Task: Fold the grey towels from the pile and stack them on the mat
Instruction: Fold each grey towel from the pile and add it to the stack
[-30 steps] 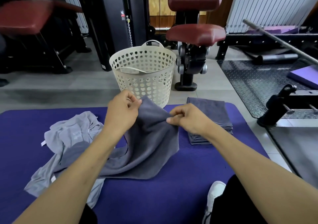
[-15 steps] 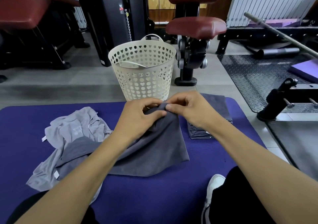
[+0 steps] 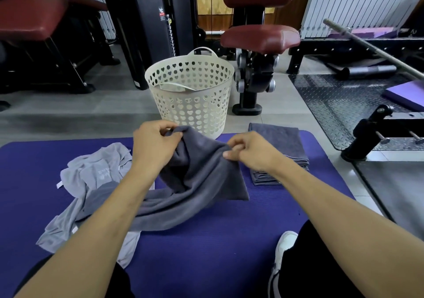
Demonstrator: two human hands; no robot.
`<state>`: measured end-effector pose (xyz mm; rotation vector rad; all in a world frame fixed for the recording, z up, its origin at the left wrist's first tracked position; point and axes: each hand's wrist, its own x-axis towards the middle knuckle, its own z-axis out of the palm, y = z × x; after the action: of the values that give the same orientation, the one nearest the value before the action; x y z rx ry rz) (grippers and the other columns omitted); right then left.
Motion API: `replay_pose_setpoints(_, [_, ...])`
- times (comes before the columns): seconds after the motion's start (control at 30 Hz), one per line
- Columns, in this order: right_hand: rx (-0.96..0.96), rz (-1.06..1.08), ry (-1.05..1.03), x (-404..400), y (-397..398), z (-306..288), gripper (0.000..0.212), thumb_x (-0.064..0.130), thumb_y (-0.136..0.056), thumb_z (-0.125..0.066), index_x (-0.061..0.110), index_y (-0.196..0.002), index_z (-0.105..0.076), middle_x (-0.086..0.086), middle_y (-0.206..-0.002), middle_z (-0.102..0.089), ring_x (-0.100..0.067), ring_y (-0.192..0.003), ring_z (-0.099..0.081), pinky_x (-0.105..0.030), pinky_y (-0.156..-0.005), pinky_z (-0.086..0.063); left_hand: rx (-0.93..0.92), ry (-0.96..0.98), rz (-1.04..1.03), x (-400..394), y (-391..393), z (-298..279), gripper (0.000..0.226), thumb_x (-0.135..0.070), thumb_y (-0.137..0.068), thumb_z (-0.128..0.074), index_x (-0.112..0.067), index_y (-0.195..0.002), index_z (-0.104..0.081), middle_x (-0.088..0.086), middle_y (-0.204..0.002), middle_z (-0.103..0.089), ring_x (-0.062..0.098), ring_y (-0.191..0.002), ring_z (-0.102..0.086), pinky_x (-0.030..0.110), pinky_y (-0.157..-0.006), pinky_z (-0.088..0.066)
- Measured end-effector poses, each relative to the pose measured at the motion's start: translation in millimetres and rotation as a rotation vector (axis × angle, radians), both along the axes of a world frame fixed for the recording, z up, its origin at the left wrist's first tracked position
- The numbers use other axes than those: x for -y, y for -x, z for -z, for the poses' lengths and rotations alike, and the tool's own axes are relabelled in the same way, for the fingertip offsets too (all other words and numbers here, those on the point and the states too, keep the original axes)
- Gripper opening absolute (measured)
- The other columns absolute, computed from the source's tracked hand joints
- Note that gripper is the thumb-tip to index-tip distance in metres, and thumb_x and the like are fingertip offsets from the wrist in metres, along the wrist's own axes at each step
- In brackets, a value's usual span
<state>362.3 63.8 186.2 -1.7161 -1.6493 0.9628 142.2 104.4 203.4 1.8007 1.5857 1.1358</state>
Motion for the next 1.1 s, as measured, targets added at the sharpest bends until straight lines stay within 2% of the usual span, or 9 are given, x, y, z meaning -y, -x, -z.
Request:
replay_pose_setpoints(0.07, [-0.108,0.039,-0.087,1,2,-7,0.010,0.012,-0.090,-0.070,0.006,-0.083,-0.065,0.013,-0.044,-0.044,0.001,-0.040,-0.039,-0.009,-0.049,-0.034,-0.055,0.021,0.039,4,-1,3,0.022,-0.016,-0.082,-0.074,-0.037,-0.077,-0.072,-0.021,-0.076,-0.070,-0.001,-0.074,-0.063,0.003,-0.065,-0.039])
replay_pose_setpoints(0.13, [-0.144,0.007,-0.167,2,6,-12,0.008,0.015,-0.090,-0.071,0.011,-0.084,-0.068,0.004,-0.056,-0.059,0.001,-0.048,-0.048,-0.012,-0.050,-0.039,-0.004,0.067,0.142,12,-8,3,0.023,-0.017,-0.082,-0.074,-0.041,-0.080,-0.074,-0.023,-0.078,-0.072,-0.002,-0.081,-0.067,0.007,-0.071,-0.045])
replay_pose_setpoints(0.23, [-0.105,-0.092,-0.246,1,10,-12,0.006,0.016,-0.091,-0.068,0.015,-0.089,-0.074,-0.004,-0.083,-0.074,-0.018,-0.080,-0.068,-0.034,-0.076,-0.053,0.031,0.084,0.350,26,-19,-3,0.030,-0.018,-0.083,-0.074,-0.047,-0.087,-0.069,-0.038,-0.083,-0.067,-0.014,-0.085,-0.062,0.005,-0.076,-0.045])
replay_pose_setpoints(0.3, [-0.090,-0.147,-0.269,1,10,-12,0.009,0.011,-0.092,-0.065,0.013,-0.092,-0.075,-0.003,-0.088,-0.074,-0.022,-0.091,-0.067,-0.035,-0.084,-0.052,-0.031,0.031,0.429,30,-21,0,0.027,-0.022,-0.079,-0.079,-0.042,-0.095,-0.070,-0.044,-0.084,-0.060,-0.017,-0.088,-0.056,0.002,-0.076,-0.039])
replay_pose_setpoints(0.43, [-0.088,-0.229,-0.263,3,11,-12,0.015,0.007,-0.094,-0.061,0.015,-0.095,-0.074,0.003,-0.092,-0.074,-0.014,-0.093,-0.067,-0.028,-0.086,-0.051,-0.061,-0.057,0.364,27,-19,6,0.013,-0.026,-0.080,-0.079,-0.034,-0.089,-0.076,-0.024,-0.077,-0.065,-0.001,-0.081,-0.058,0.018,-0.069,-0.044])
replay_pose_setpoints(0.57, [-0.230,-0.118,-0.185,0,8,-6,0.012,0.012,-0.089,-0.070,0.023,-0.095,-0.071,0.002,-0.085,-0.069,-0.007,-0.084,-0.063,-0.031,-0.091,-0.052,0.029,-0.093,0.275,20,-16,-1,0.034,-0.016,-0.082,-0.075,-0.048,-0.072,-0.068,-0.025,-0.070,-0.065,-0.003,-0.067,-0.058,0.017,-0.065,-0.043])
replay_pose_setpoints(0.7, [-0.033,-0.221,0.011,0,-2,5,0.015,0.022,-0.085,-0.075,0.022,-0.100,-0.072,-0.006,-0.093,-0.070,-0.013,-0.083,-0.064,-0.036,-0.090,-0.053,0.238,0.047,0.204,7,-4,-3,0.020,-0.014,-0.083,-0.075,-0.034,-0.080,-0.076,-0.009,-0.082,-0.075,0.004,-0.076,-0.064,0.027,-0.078,-0.052])
replay_pose_setpoints(0.9, [0.025,-0.257,0.165,-2,-3,16,0.016,0.019,-0.085,-0.074,0.023,-0.101,-0.071,0.000,-0.094,-0.075,-0.014,-0.092,-0.070,-0.035,-0.096,-0.051,0.465,0.160,0.054,-2,11,-6,0.013,-0.013,-0.085,-0.075,-0.026,-0.086,-0.077,-0.011,-0.077,-0.074,0.001,-0.073,-0.065,0.018,-0.073,-0.049])
replay_pose_setpoints(1.1, [0.040,-0.214,0.174,-6,0,22,0.031,0.024,-0.081,-0.079,0.022,-0.110,-0.068,0.001,-0.096,-0.073,-0.011,-0.087,-0.068,-0.024,-0.080,-0.051,0.569,0.228,0.001,-4,17,-5,0.007,-0.015,-0.083,-0.076,-0.018,-0.089,-0.078,0.002,-0.086,-0.075,0.012,-0.080,-0.067,0.032,-0.085,-0.055])
